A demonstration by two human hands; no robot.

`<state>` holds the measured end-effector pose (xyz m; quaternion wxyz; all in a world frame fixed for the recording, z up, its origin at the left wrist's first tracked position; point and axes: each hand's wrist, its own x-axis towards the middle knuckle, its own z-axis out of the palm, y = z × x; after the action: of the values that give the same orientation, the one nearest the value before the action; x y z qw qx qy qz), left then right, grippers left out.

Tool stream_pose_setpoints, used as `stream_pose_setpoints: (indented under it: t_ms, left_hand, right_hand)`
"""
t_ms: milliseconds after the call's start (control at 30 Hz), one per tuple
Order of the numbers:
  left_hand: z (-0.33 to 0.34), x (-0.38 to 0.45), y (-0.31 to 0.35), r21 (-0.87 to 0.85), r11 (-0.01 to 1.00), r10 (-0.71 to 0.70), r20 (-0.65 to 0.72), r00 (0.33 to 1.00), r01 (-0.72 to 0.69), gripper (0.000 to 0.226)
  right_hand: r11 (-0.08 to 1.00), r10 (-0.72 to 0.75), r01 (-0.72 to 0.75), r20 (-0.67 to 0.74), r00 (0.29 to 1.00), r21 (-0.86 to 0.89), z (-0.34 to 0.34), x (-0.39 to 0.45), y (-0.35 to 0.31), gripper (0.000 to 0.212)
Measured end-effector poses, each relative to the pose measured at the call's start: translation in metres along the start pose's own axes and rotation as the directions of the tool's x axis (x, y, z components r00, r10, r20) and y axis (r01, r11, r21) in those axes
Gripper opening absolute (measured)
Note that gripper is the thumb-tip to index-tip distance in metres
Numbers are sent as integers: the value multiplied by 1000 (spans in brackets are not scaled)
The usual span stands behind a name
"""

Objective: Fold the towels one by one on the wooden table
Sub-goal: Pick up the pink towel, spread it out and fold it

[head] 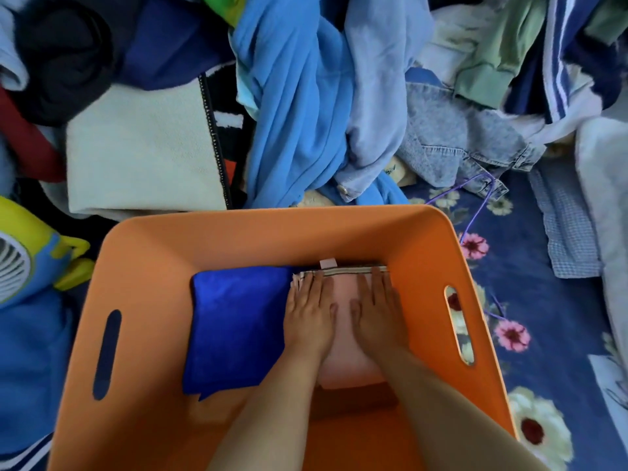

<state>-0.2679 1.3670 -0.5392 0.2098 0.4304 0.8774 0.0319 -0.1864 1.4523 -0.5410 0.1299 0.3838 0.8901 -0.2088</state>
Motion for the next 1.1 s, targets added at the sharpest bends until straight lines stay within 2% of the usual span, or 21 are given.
stream_pose_setpoints:
  t_ms: [67,100,133,200,267,333,433,533,733,867,1100]
  left_hand:
    - [-12,0,4,-28,999,-30,86,996,33,51]
    - [-21,-1,5,-18,998,-66,89,994,68,51]
    - [-29,-2,5,-4,996,-94,66,993,94,51]
    - [-49,-7,7,31,991,-134,0,991,134,51]
    - [-74,-18,11,73,990,-117,-67,991,121,42]
    - [-101,-32,18,101,986,-123,-62,990,129,33]
    - [-143,-59,32,134,984,-110,-87,990,121,33]
    - [-194,-93,49,156,983,-83,-121,989,102,36]
    - [-312,-212,97,231,968,-19,-320,947,98,32]
    - [-354,-297,128,283,954,27,-415,909,101,31]
    - [-378,-426,174,366,925,60,-407,912,102,34]
  right_hand:
    - [999,46,-46,65,997,-4,-7,-2,2,91]
    - [997,79,-77,112,991,-19,-15,-3,-1,81]
    - [996,94,-93,140,986,-14,-23,-6,-5,67]
    - [997,71,-73,125,990,16,-45,-18,-15,57]
    - [996,37,-43,68,997,83,-70,-34,-24,57]
    - [992,25,-26,15,1000,119,-96,-47,-35,61]
    - [994,-31,40,-85,996,103,-136,-72,-46,61]
    - [989,-95,115,-194,976,96,-179,-106,-59,59]
    - [970,-213,242,-395,894,25,-284,-224,-81,57]
    - [959,-280,269,-420,863,-87,-328,-306,-85,43]
    - [954,-300,247,-498,814,-171,-363,-447,-73,41]
